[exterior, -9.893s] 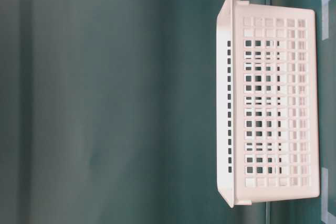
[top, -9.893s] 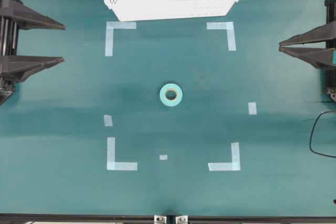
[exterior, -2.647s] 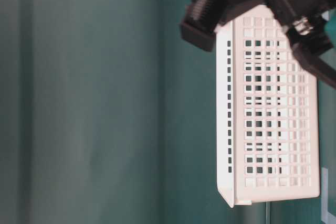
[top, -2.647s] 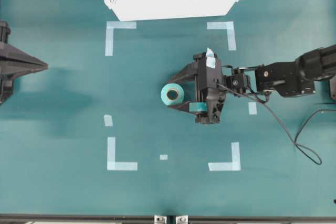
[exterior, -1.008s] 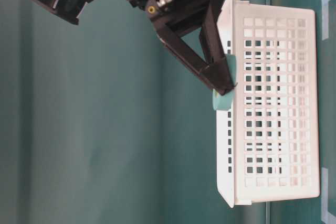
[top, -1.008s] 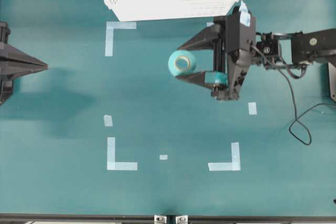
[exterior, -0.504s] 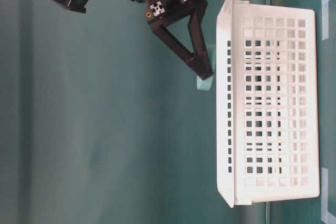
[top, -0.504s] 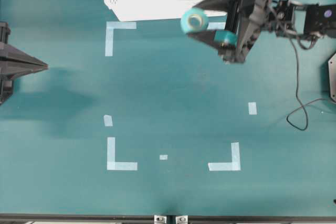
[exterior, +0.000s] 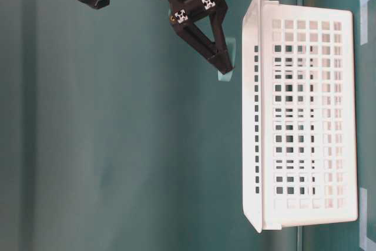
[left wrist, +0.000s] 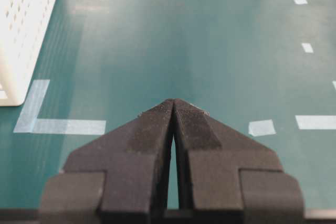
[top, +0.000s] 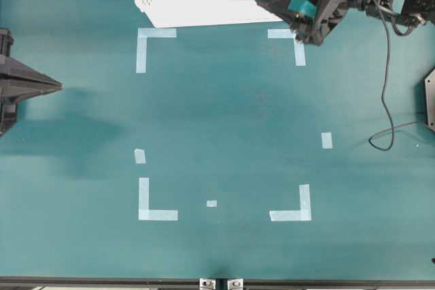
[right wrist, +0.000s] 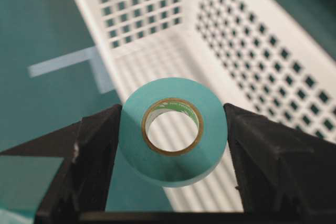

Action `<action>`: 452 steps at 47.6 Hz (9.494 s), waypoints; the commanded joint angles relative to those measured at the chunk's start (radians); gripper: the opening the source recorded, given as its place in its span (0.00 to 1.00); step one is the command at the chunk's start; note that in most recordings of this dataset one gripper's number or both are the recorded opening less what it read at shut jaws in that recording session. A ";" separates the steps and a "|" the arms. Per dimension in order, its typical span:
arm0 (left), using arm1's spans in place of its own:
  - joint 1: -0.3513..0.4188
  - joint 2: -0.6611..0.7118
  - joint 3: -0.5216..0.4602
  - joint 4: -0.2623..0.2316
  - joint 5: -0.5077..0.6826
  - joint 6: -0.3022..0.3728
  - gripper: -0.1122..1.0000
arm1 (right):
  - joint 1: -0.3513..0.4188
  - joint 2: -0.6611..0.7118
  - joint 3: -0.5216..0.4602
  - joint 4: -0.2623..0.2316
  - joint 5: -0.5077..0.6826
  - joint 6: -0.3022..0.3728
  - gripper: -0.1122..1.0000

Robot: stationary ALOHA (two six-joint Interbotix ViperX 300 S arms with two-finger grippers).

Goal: Put the tape in the middle into the white basket.

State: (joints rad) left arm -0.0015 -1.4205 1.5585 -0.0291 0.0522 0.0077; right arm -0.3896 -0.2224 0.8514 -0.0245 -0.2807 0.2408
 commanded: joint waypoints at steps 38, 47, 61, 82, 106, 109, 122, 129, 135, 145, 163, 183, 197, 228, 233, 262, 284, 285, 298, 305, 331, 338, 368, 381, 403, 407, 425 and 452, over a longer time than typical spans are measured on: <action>0.006 0.009 -0.012 0.002 -0.005 0.002 0.00 | -0.115 0.029 -0.018 -0.052 -0.008 0.005 0.71; 0.006 0.008 -0.012 0.002 -0.005 0.003 0.00 | -0.115 0.026 -0.017 -0.061 -0.009 0.002 0.96; 0.008 0.008 -0.012 0.000 -0.005 0.003 0.00 | -0.114 0.003 -0.014 -0.067 -0.005 0.005 0.96; 0.009 0.008 -0.012 0.000 -0.006 0.003 0.00 | 0.034 -0.152 0.037 -0.067 -0.009 0.008 0.96; 0.009 0.009 -0.012 0.002 -0.005 0.005 0.00 | 0.196 -0.376 0.195 -0.066 -0.074 0.003 0.96; 0.011 0.008 -0.012 0.000 -0.005 0.005 0.00 | 0.201 -0.397 0.210 -0.066 -0.074 0.003 0.96; 0.011 0.008 -0.011 0.002 -0.006 0.003 0.00 | 0.273 -0.459 0.265 -0.067 -0.067 0.003 0.96; 0.009 0.008 -0.012 0.002 -0.005 0.003 0.00 | 0.314 -0.485 0.291 -0.067 -0.067 0.005 0.96; 0.011 0.008 -0.012 0.002 -0.005 0.005 0.00 | 0.341 -0.518 0.314 -0.066 -0.066 0.008 0.96; 0.011 0.008 -0.012 0.002 -0.005 0.005 0.00 | 0.368 -0.584 0.354 -0.066 -0.054 0.009 0.96; 0.011 0.009 -0.011 0.000 -0.005 0.005 0.00 | 0.383 -0.729 0.419 -0.067 0.035 0.006 0.96; 0.011 0.009 -0.012 0.002 -0.005 0.005 0.00 | 0.383 -0.933 0.465 -0.074 0.186 0.002 0.96; 0.011 0.008 -0.012 0.000 -0.005 0.003 0.00 | 0.383 -0.950 0.474 -0.121 0.278 0.014 0.96; 0.011 0.009 -0.011 0.002 -0.008 0.005 0.00 | 0.383 -0.954 0.538 -0.120 0.325 0.020 0.96; 0.011 0.009 -0.009 0.002 -0.008 0.005 0.00 | 0.383 -0.953 0.543 -0.117 0.350 0.021 0.96; 0.011 0.009 -0.009 0.002 -0.009 0.005 0.00 | 0.383 -0.974 0.569 -0.120 0.430 0.018 0.96; 0.011 0.008 -0.008 0.002 -0.011 0.003 0.00 | 0.383 -1.020 0.600 -0.121 0.407 0.018 0.96; 0.011 0.009 -0.008 0.002 -0.012 0.003 0.00 | 0.383 -1.020 0.601 -0.121 0.405 0.017 0.96; 0.011 0.008 -0.008 0.002 -0.012 0.003 0.00 | 0.383 -1.019 0.612 -0.121 0.388 0.018 0.96; 0.011 0.008 -0.006 0.002 -0.011 0.003 0.00 | 0.383 -1.017 0.620 -0.121 0.374 0.018 0.96; 0.011 0.008 -0.006 0.002 -0.011 0.003 0.00 | 0.383 -1.017 0.699 -0.124 0.235 0.018 0.96; 0.011 0.008 -0.006 0.002 -0.011 0.003 0.00 | 0.383 -1.017 0.703 -0.132 0.229 0.017 0.96; 0.011 0.008 -0.008 0.002 -0.011 0.003 0.00 | 0.383 -1.017 0.704 -0.198 0.225 0.015 0.96; 0.011 0.008 -0.006 0.002 -0.011 0.003 0.00 | 0.382 -1.017 0.706 -0.199 0.224 0.015 0.96; 0.011 0.008 -0.008 0.002 -0.011 0.003 0.00 | 0.383 -1.017 0.706 -0.199 0.224 0.015 0.96; 0.011 0.008 -0.008 0.002 -0.011 0.003 0.00 | 0.383 -1.017 0.706 -0.199 0.224 0.015 0.96; 0.011 0.008 -0.008 0.002 -0.011 0.003 0.00 | 0.383 -1.017 0.706 -0.199 0.224 0.015 0.96; 0.011 0.009 -0.006 0.002 -0.011 0.003 0.00 | 0.382 -1.017 0.706 -0.198 0.224 0.015 0.96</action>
State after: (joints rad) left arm 0.0061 -1.4205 1.5631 -0.0291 0.0491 0.0107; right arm -0.0092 -1.2517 1.5677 -0.2224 -0.0460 0.2546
